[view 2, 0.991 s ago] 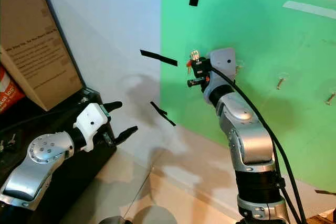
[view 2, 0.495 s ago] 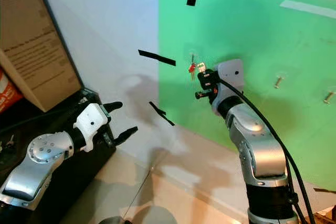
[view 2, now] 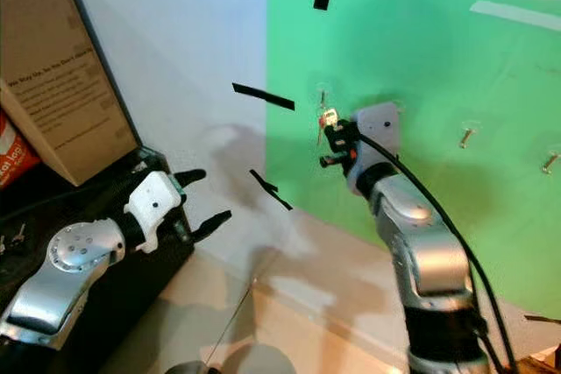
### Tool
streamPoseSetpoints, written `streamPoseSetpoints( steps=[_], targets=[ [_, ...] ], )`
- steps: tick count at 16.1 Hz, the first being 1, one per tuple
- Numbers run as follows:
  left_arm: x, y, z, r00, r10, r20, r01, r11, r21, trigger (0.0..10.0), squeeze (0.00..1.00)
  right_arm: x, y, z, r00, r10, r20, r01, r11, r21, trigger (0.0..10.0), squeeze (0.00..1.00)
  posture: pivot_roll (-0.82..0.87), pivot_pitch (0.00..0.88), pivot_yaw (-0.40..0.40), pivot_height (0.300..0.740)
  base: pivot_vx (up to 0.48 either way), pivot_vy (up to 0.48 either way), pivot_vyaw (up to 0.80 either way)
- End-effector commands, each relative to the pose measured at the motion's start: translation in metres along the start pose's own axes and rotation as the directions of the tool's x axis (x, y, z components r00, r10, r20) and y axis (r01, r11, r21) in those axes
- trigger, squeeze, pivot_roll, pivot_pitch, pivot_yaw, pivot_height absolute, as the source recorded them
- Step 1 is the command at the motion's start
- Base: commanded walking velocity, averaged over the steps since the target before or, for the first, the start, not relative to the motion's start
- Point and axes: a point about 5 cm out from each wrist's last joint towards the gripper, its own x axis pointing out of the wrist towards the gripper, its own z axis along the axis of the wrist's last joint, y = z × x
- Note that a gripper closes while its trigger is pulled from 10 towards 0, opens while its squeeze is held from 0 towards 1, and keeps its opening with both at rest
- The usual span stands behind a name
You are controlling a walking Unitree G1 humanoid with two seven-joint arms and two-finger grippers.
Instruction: Hang keys on a hook
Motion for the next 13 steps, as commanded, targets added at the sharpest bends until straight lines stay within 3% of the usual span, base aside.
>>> streamPoseSetpoints(
  steps=[1,9,10,11,12,13],
  targets=[
    [0.002,0.004,0.008,1.000,0.000,0.027,-0.001,1.000,0.015,10.0,0.00,0.003,0.001,0.002,1.000,-0.009,0.009,0.009,1.000,-0.010,10.0,0.00,0.06,0.000,0.016,0.740,0.000,0.000,0.00],
    [0.007,0.006,0.021,0.996,0.003,0.089,0.000,1.000,-0.026,10.0,0.00,0.010,0.001,-0.003,0.998,-0.055,-0.008,0.055,0.998,0.012,10.0,0.00,0.06,0.000,0.018,0.740,0.000,0.000,0.00],
    [0.007,0.006,0.022,0.996,0.003,0.092,-0.001,1.000,-0.026,10.0,0.00,0.009,-0.001,-0.005,0.997,-0.070,-0.023,0.070,0.997,0.011,10.0,0.84,0.06,0.000,0.018,0.740,0.000,0.000,0.00],
    [0.008,0.006,0.023,0.995,0.003,0.098,0.000,1.000,-0.028,10.0,0.00,0.008,-0.002,-0.008,0.998,-0.061,-0.027,0.063,0.997,0.048,10.0,1.00,0.06,0.000,0.019,0.740,0.000,0.000,0.00],
    [0.008,0.007,0.025,0.995,0.004,0.103,-0.001,1.000,-0.031,10.0,0.00,0.008,-0.002,-0.008,0.998,-0.057,-0.008,0.058,0.992,0.111,10.0,1.00,0.06,0.000,0.019,0.740,0.000,0.000,0.00],
    [0.008,0.008,0.026,0.994,0.006,0.107,-0.002,0.999,-0.033,10.0,0.00,0.007,-0.004,-0.013,0.997,-0.066,-0.046,0.071,0.993,0.098,10.0,1.00,0.07,0.000,0.020,0.740,0.000,0.000,0.00]
  ],
)
